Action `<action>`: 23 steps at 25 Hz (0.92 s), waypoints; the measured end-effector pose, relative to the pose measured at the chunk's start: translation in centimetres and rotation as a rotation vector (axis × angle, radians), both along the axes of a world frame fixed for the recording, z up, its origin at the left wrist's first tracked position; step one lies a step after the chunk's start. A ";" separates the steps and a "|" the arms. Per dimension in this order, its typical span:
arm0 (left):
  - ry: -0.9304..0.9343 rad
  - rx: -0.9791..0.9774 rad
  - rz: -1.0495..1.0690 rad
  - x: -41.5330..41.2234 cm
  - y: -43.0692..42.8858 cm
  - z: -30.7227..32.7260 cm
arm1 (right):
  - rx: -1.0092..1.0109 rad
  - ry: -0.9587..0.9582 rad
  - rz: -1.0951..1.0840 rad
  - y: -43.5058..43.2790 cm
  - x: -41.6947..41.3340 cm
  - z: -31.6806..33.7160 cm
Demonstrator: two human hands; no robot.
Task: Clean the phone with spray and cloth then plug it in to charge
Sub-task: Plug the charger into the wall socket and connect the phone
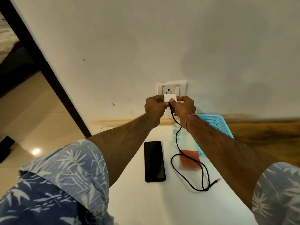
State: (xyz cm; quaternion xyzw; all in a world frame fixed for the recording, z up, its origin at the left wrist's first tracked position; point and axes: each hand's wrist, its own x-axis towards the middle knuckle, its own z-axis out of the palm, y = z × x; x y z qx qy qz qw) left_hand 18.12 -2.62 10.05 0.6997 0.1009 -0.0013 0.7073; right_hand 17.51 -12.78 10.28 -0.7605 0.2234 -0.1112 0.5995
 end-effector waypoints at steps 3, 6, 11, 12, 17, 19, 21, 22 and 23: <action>0.016 -0.001 0.017 0.4 -0.2 -0.2 | -0.030 -0.002 0.004 0.0 0.8 -0.2; 0.015 -0.007 0.023 0.8 -0.3 -0.4 | -0.054 -0.005 -0.008 0.0 1.3 -0.4; 0.002 -0.012 0.049 1.0 -0.4 -0.3 | -0.063 -0.016 -0.013 0.0 2.0 -0.2; 0.001 -0.003 0.055 1.1 -0.4 -0.2 | -0.066 -0.012 -0.016 0.0 2.1 -0.2; 0.003 0.003 0.107 1.1 -0.9 -0.1 | -0.093 -0.007 -0.027 0.1 2.7 -0.4; -0.001 0.011 0.126 1.0 -1.1 0.0 | -0.105 -0.003 -0.028 0.0 3.0 -0.3; -0.005 0.006 0.126 0.8 -1.1 0.2 | -0.102 0.004 -0.010 -0.2 3.0 -0.2; -0.007 0.002 0.121 0.8 -1.0 0.3 | -0.104 0.002 -0.001 -0.3 2.8 -0.1; -0.005 -0.003 0.108 0.8 -0.8 0.3 | -0.110 -0.001 0.016 -0.5 2.6 0.0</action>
